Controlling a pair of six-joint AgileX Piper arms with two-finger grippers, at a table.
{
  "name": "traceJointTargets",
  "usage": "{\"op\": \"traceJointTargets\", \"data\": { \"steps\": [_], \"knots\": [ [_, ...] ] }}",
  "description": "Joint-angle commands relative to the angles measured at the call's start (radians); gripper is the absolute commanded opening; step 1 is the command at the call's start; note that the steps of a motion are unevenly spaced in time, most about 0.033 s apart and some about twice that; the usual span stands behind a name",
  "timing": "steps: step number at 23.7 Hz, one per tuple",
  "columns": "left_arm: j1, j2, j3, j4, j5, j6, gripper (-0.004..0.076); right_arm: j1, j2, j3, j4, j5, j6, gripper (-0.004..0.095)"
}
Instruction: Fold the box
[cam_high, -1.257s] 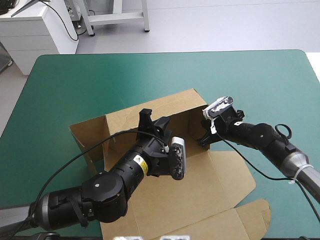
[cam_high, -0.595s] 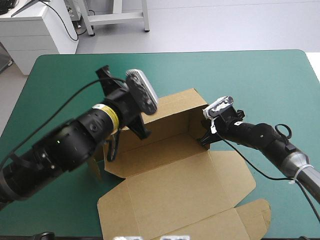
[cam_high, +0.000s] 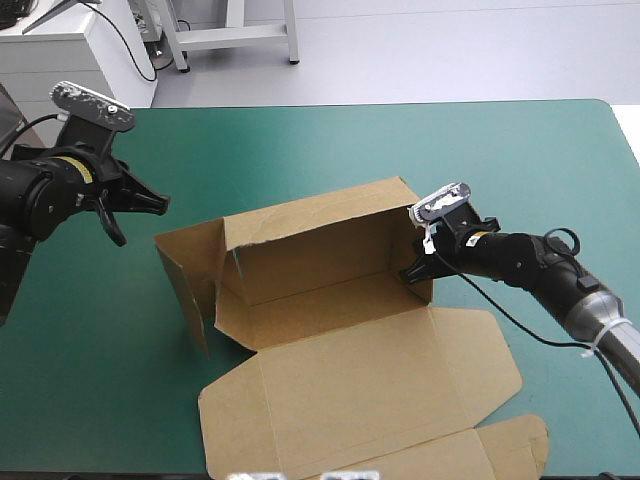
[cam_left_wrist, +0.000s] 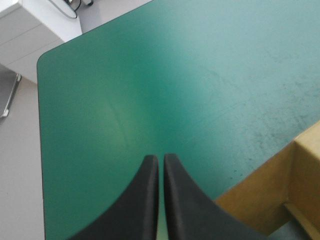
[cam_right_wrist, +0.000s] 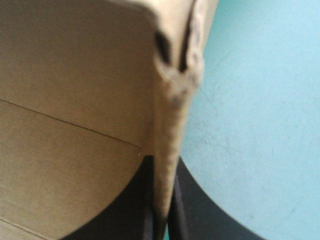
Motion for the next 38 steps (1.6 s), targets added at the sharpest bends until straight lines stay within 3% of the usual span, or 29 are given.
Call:
{"op": "traceJointTargets", "data": {
  "steps": [1, 5, 7, 13, 21, 24, 31, 33, 38],
  "knots": [
    [0.033, -0.026, -0.029, 0.040, -0.002, -0.008, 0.0015, 0.002, -0.029, -0.124, -0.285, 0.176, 0.297, -0.0019],
    [0.042, -0.026, -0.020, 0.075, 0.036, -0.020, 0.0011, 0.002, -0.027, -0.226, -0.459, 0.441, 0.467, -0.0019],
    [0.042, -0.026, -0.003, 0.075, 0.033, -0.020, 0.0010, -0.011, -0.027, -0.235, -0.462, 0.515, 0.467, -0.0020],
    [0.042, -0.026, 0.070, 0.078, 0.009, -0.020, 0.0008, -0.089, 0.005, -0.255, -0.480, 0.536, 0.505, -0.0020],
    [0.042, -0.028, 0.096, 0.072, -0.002, -0.020, 0.0007, -0.098, 0.276, -0.411, -0.480, 0.544, 0.478, -0.0014],
    [0.042, -0.028, 0.096, 0.069, 0.004, -0.023, 0.0008, -0.098, 0.333, -0.474, -0.477, 0.551, 0.467, 0.0094],
    [0.042, -0.028, 0.096, 0.065, 0.006, -0.028, 0.0007, -0.098, 0.343, -0.567, -0.477, 0.566, 0.455, 0.0574],
    [0.042, -0.028, 0.096, 0.065, 0.004, -0.028, 0.0007, -0.098, 0.343, -0.599, -0.477, 0.591, 0.459, 0.0632],
    [0.042, -0.028, 0.096, 0.065, 0.002, -0.028, 0.0007, -0.098, 0.342, -0.691, -0.477, 0.708, 0.476, 0.0629]
  ]
}}
